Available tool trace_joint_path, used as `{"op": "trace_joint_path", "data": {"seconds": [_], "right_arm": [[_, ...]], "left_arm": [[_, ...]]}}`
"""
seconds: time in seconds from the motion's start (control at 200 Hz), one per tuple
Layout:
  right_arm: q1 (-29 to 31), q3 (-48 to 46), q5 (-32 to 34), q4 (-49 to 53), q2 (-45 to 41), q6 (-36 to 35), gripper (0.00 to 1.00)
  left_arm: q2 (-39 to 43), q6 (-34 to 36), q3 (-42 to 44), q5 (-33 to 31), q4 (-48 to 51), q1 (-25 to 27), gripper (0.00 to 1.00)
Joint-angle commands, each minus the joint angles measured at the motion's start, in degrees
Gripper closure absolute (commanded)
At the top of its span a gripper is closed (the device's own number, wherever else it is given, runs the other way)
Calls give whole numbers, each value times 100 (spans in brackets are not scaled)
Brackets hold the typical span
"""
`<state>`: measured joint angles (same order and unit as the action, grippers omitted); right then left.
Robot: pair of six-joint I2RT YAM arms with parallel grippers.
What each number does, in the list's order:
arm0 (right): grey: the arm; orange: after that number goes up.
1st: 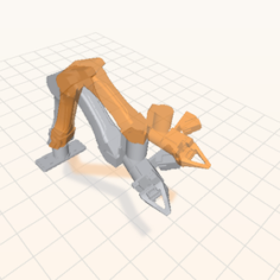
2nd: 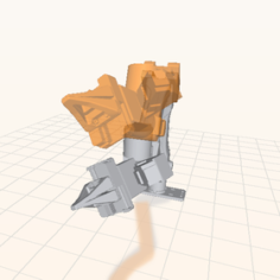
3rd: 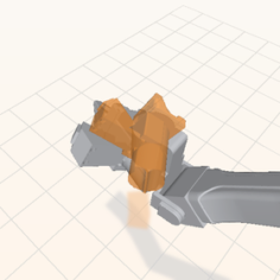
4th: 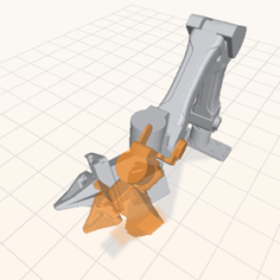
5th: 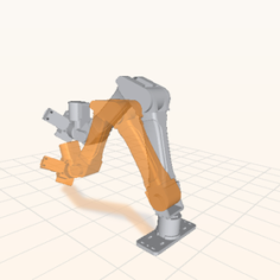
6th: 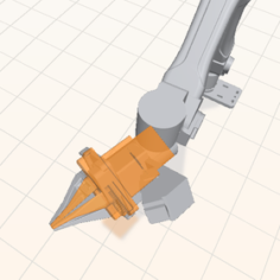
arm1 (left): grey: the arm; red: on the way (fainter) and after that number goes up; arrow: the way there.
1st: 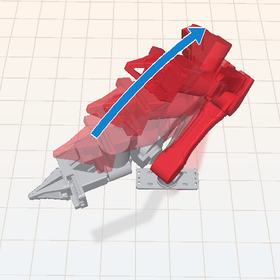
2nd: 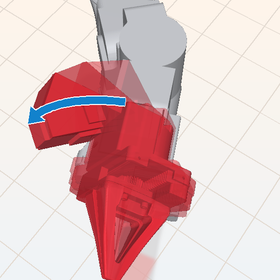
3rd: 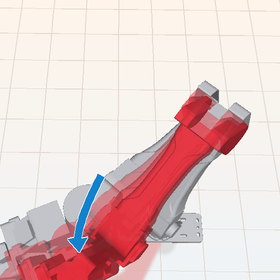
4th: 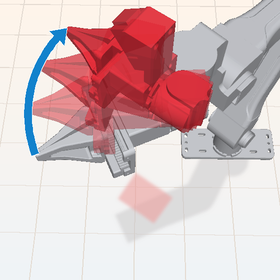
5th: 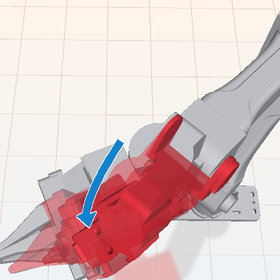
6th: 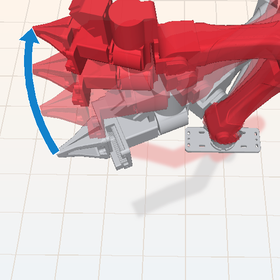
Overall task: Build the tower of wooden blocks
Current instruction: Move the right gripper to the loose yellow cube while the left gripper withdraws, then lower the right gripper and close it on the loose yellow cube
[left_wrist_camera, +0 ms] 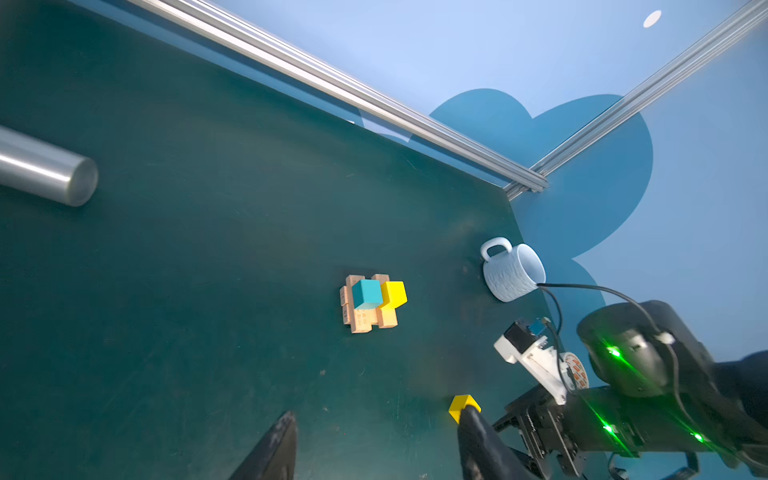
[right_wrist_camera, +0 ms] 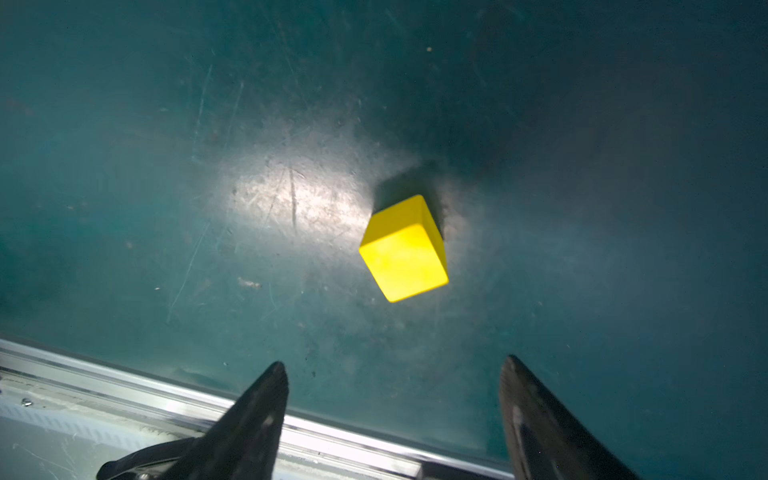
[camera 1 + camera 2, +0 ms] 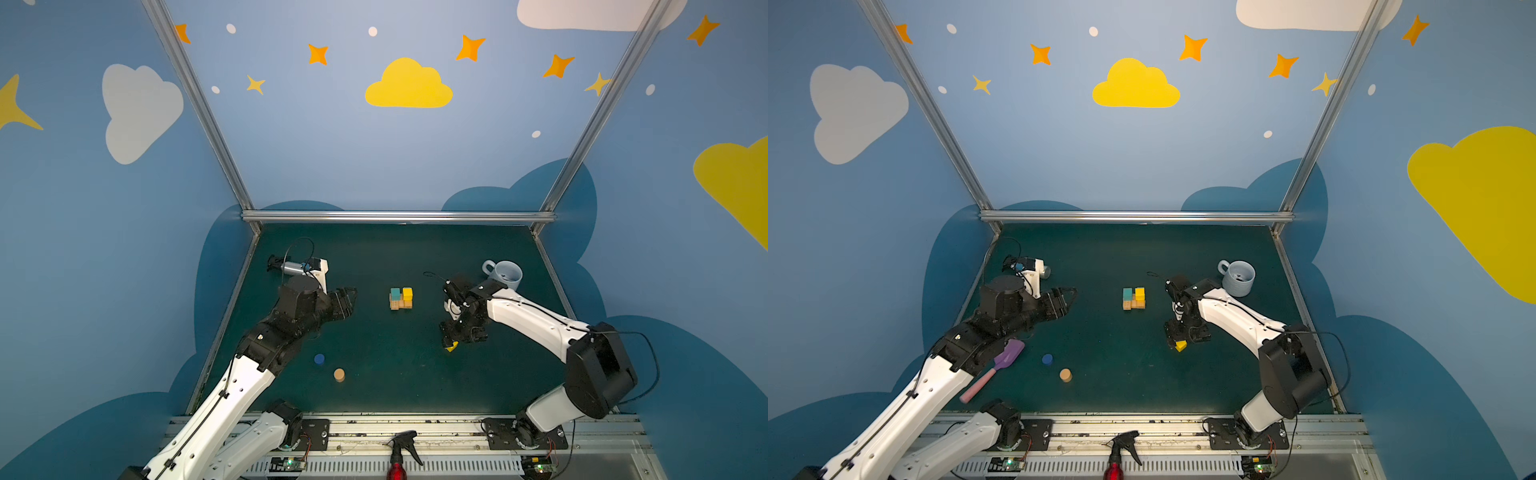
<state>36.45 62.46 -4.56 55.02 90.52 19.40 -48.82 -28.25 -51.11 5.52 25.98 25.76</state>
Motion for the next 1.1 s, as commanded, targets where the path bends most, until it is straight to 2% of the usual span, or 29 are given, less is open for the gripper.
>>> {"op": "trace_joint_path", "data": {"seconds": [0.0,0.165,0.32,0.516,0.621,0.736,0.846,1.096], "right_arm": [[47,94,-47,-124,283,-355,21],[56,179,-13,-312,612,-491,20],[56,272,361,-351,819,-506,20],[57,364,381,-406,1077,-561,21],[60,347,292,-390,1117,-504,29],[65,287,216,-391,1059,-429,45],[82,235,76,-387,973,-353,53],[152,142,-107,-300,838,-124,51]], "left_arm": [[150,76,31,-178,109,-17,39],[239,59,48,-183,99,-9,38],[254,51,46,-191,142,-12,38],[285,24,75,-235,136,-11,38],[296,26,74,-253,143,-11,38],[309,22,75,-262,145,-12,38],[313,26,108,-263,125,-9,38],[320,30,110,-254,130,-7,38]]}}
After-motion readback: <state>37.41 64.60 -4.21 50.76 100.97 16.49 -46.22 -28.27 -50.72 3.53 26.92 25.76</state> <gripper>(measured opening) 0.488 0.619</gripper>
